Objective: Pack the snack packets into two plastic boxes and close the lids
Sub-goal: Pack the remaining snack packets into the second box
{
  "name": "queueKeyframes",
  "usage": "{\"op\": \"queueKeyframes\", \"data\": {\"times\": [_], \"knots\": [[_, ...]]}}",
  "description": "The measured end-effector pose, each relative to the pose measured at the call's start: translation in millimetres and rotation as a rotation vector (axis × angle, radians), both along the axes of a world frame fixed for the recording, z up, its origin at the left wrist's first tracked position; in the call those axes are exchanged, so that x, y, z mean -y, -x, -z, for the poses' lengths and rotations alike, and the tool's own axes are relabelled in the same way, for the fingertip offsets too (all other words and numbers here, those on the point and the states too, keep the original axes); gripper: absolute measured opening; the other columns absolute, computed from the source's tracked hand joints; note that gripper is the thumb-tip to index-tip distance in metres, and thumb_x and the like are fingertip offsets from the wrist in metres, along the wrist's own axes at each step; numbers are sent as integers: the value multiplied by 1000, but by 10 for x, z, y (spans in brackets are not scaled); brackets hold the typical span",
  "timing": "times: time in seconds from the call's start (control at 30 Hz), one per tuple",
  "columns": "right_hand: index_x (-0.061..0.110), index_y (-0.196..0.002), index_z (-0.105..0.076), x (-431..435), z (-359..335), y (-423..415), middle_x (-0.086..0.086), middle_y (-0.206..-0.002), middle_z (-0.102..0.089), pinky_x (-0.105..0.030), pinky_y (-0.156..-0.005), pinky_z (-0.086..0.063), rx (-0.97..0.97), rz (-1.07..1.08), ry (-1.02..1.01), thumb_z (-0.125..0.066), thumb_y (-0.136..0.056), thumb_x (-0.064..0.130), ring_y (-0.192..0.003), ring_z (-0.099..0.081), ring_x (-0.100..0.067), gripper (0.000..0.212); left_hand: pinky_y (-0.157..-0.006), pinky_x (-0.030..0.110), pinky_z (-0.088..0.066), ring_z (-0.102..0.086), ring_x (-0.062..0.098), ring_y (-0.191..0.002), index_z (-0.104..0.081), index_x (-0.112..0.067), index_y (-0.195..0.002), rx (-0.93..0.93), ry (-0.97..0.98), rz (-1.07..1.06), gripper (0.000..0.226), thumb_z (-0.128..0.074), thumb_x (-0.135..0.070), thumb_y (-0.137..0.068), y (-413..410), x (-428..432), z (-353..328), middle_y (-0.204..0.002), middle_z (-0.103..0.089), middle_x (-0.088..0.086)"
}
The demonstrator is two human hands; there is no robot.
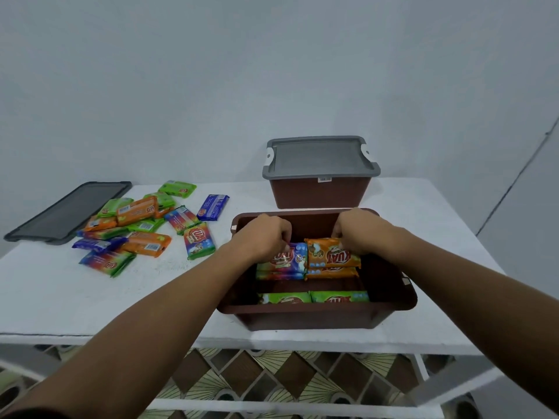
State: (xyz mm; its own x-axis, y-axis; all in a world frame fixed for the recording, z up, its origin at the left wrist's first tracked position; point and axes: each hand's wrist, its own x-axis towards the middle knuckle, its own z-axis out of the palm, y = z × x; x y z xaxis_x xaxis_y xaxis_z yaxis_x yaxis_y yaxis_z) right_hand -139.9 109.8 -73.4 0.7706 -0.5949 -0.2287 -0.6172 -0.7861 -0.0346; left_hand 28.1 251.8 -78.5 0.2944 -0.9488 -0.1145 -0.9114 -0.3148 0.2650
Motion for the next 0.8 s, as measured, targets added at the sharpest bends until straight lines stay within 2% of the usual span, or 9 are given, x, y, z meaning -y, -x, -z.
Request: {"op": "queueKeyframes", "data": {"times": [0.13,0.23,0.3,0.4,0.57,0.7,0.8], "knots": [[28,-100,-80,-67,55,40,6,-88,-75,-29,-73,-61,53,-19,151,-61,-88,11,-75,-69,-12,27,-74,35,-58,-66,19,-83,-67,-20,-93,185,-26,42,7,-66,-27,-94,38,-6,1,-94,-69,3],[26,-100,-78,-151,65,94,4,-88,-71,-25,-69,-54,142,-81,333,-63,-91,19,-76,-67,-14,19,-67,32,-53,-63,18,-82,-61,-23,-87,202,-53,74,13,-69,-33,-92,21,3,-25,-94,-66,1],[26,-104,-76,-176,65,110,3,-94,-69,-24,-68,-48,190,-123,373,-64,-92,25,-80,-66,-14,16,-70,33,-55,-61,17,-83,-61,-25,-88,188,-92,95,18,-71,-40,-89,5,-2,-34,-96,-63,-2],[25,-115,-73,-176,73,63,4,-106,-68,-23,-69,-43,151,-200,250,-62,-94,25,-91,-65,-15,24,-70,33,-54,-59,14,-84,-62,-28,-90,148,-167,126,24,-75,-47,-83,-19,-25,-46,-95,-61,-6],[22,-127,-69,-158,168,13,3,-123,-66,-26,-84,-51,38,-245,45,-66,-93,30,-109,-62,-15,35,-73,31,-51,-57,16,-91,-58,-27,-91,192,-252,184,29,-80,-43,-80,-10,-46,-28,-102,-59,-6],[24,-128,-68,-139,180,27,6,-128,-64,-25,-85,-50,52,-264,-5,-66,-93,35,-111,-60,-12,37,-74,31,-45,-56,18,-91,-49,-28,-91,224,-333,190,32,-79,-39,-84,49,-40,-23,-99,-58,-4],[23,-133,-65,-153,166,20,6,-130,-61,-23,-86,-48,27,-284,-77,-73,-87,42,-112,-59,-12,51,-75,31,-45,-57,20,-92,-50,-28,-92,245,-334,195,30,-76,-40,-86,63,-31,-36,-104,-63,-1]]}}
